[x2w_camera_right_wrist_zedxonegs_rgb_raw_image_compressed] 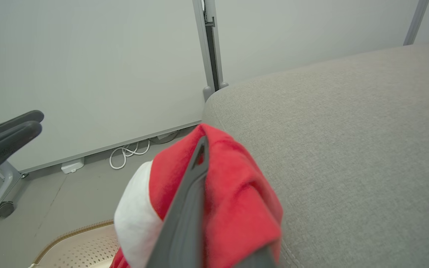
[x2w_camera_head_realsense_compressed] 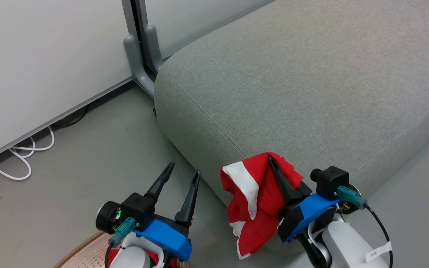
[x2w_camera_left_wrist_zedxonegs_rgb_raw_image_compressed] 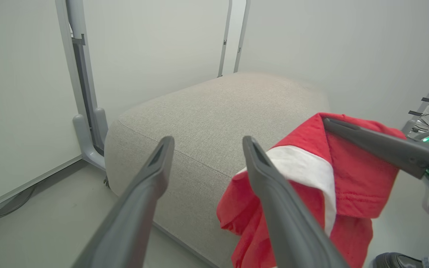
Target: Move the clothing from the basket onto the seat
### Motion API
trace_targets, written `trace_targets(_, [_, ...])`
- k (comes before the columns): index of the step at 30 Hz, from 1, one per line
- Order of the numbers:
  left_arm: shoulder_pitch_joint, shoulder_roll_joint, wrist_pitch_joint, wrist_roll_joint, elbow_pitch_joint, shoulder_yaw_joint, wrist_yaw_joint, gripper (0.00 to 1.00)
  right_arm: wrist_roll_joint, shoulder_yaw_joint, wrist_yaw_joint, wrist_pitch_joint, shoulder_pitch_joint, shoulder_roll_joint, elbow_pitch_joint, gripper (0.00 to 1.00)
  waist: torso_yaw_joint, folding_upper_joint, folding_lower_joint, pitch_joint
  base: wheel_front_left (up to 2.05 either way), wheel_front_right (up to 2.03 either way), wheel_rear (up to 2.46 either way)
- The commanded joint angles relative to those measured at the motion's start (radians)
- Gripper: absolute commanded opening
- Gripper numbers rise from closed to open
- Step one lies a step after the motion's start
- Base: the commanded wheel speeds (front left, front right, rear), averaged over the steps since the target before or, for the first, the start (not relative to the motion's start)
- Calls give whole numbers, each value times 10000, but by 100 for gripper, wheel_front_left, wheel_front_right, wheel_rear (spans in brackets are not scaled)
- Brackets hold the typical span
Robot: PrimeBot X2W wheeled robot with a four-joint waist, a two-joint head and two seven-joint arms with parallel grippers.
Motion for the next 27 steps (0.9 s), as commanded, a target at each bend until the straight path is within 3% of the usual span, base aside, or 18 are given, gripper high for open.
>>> trace_targets(1, [-212, 82, -30, -68, 53, -107, -19, 100, -97, -94, 1, -86, 147, -13, -95, 0, -21, -1, 0, 42, 0, 0, 0])
trace_targets(18, [-447, 236, -30, -201, 232, -214, -19, 100, -112, -293, 1, -123, 188, -13, -229, 0, -29, -1, 0, 155, 0, 0, 0])
trace_targets(27, [-564, 454, -30, -36, 117, -130, -20, 100, -465, -966, 1, -137, -831, -18, -111, 0, -102, -1, 0, 654, 0, 0, 0])
